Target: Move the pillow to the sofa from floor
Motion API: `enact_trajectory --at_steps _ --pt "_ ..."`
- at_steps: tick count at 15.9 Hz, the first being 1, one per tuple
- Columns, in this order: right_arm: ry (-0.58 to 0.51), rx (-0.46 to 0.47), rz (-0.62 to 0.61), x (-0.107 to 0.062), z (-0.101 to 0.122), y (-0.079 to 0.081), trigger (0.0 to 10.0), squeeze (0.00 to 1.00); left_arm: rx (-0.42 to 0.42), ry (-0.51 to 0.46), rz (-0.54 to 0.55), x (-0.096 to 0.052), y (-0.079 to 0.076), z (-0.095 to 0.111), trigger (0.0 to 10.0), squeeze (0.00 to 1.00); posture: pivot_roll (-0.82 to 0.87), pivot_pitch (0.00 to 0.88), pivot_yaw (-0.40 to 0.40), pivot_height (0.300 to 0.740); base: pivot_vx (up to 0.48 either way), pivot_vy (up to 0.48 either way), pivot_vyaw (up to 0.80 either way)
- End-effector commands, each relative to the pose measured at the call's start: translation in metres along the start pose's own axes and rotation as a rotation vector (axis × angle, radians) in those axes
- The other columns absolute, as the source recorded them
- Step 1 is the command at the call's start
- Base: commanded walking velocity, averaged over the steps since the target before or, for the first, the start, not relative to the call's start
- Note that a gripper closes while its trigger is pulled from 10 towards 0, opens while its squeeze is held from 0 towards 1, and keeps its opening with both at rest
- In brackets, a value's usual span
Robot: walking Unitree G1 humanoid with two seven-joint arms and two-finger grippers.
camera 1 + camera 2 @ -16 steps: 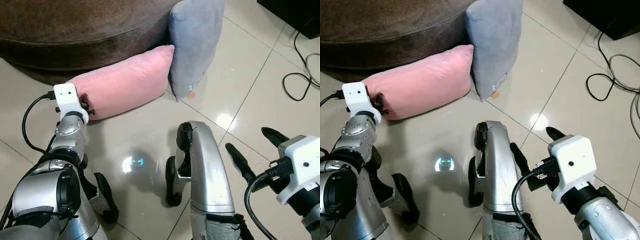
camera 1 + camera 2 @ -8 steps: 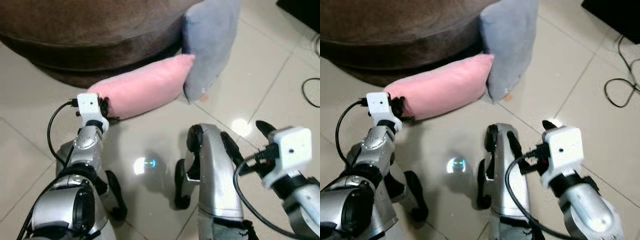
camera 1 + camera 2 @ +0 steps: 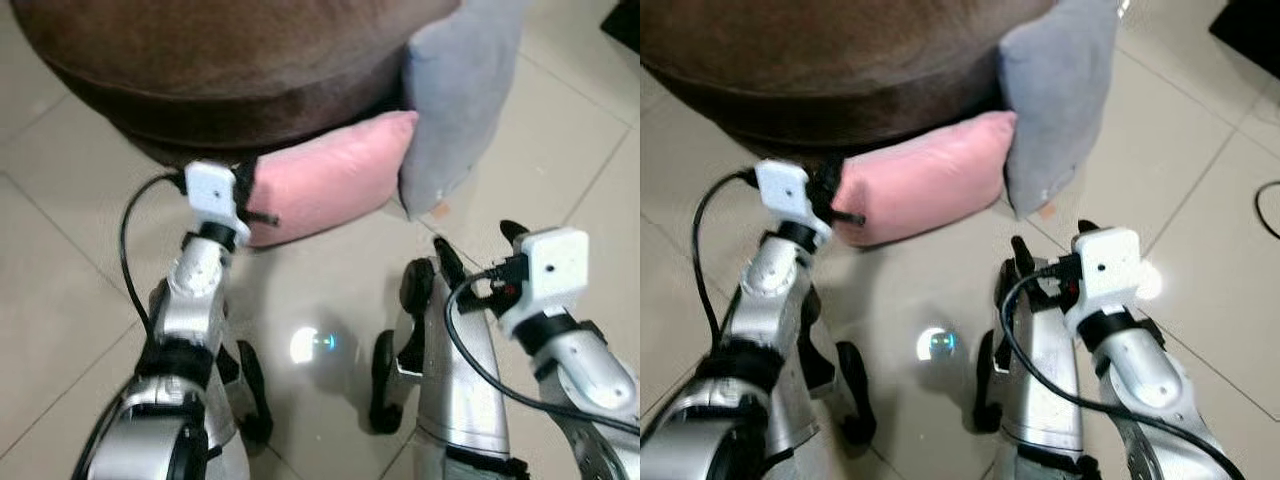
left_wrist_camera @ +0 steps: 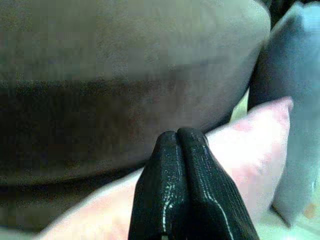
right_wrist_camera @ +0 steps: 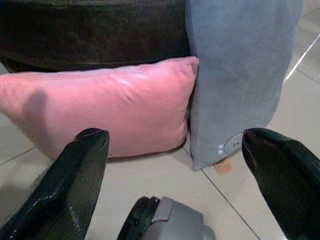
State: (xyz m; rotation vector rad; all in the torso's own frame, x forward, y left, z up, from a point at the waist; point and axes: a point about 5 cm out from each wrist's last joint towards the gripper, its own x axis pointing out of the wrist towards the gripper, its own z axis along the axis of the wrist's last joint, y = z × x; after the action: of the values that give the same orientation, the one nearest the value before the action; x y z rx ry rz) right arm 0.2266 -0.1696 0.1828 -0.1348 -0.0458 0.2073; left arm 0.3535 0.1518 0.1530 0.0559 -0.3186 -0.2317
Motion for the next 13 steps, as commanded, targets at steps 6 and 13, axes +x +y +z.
enact_trajectory --at_steps 6,13 --pt "0.047 -0.012 -0.004 -0.001 -0.021 0.001 10.0 0.00 -0.008 0.117 0.126 -0.017 0.021 -0.018 10.0 1.00 -0.10 0.331 0.057 0.417 0.000 0.000 0.00" --pt "0.033 -0.061 0.018 -0.013 -0.014 -0.001 10.0 0.00 -0.158 0.286 0.357 -0.009 0.068 -0.032 10.0 1.00 -0.19 0.381 0.013 0.417 0.000 0.000 0.00"
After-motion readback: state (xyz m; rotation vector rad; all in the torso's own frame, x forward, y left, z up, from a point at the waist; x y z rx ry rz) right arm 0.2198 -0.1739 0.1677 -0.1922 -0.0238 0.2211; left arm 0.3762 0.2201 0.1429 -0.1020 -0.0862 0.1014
